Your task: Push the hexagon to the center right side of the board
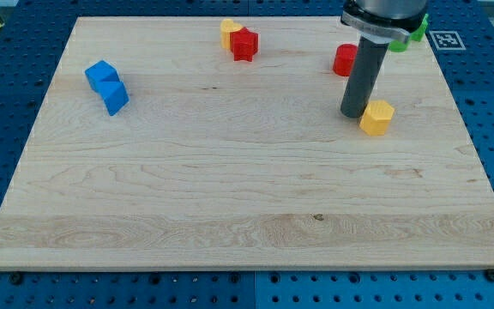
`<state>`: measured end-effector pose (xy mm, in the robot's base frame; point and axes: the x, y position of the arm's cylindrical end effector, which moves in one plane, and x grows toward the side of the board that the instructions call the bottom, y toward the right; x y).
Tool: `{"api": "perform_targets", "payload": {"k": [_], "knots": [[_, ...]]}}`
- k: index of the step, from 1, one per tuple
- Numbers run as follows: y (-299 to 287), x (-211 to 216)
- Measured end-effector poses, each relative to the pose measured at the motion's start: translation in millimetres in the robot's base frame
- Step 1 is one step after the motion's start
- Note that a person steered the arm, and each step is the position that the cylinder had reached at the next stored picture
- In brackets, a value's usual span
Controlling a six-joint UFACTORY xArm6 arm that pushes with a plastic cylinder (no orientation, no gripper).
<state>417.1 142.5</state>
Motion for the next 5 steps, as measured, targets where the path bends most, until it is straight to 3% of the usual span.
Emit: {"api": "perform_targets", "payload": {"k": [2, 5], "knots": [[-1.1, 32.7], [29.8, 33.6]]}}
